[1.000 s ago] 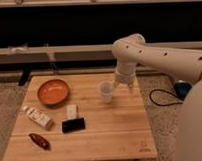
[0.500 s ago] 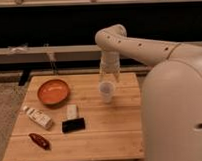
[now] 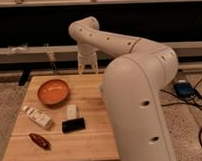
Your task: Move the arm in a circular motion
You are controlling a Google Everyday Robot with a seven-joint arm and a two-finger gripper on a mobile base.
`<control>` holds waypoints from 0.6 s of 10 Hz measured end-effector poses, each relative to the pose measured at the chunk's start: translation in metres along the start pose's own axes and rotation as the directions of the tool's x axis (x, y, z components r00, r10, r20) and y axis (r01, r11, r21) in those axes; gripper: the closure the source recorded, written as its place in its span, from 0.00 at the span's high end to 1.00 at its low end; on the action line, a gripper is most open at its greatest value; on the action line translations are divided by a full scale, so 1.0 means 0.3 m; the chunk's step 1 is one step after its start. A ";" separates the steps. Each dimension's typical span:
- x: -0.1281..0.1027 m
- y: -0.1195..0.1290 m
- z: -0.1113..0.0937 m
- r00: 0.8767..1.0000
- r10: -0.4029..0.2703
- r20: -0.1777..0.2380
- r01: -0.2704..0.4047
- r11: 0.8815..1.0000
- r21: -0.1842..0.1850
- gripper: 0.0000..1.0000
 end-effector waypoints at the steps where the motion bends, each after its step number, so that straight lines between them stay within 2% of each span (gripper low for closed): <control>1: -0.007 0.111 -0.011 0.998 -0.066 -0.001 0.066 0.998 -0.003 0.65; 2: 0.002 0.209 -0.023 0.993 -0.121 -0.002 0.121 0.993 -0.005 0.65; 4: 0.067 0.403 -0.050 0.975 -0.221 0.000 0.221 0.975 -0.003 0.65; 6: 0.178 0.558 -0.098 0.952 -0.305 0.027 0.302 0.951 0.071 0.65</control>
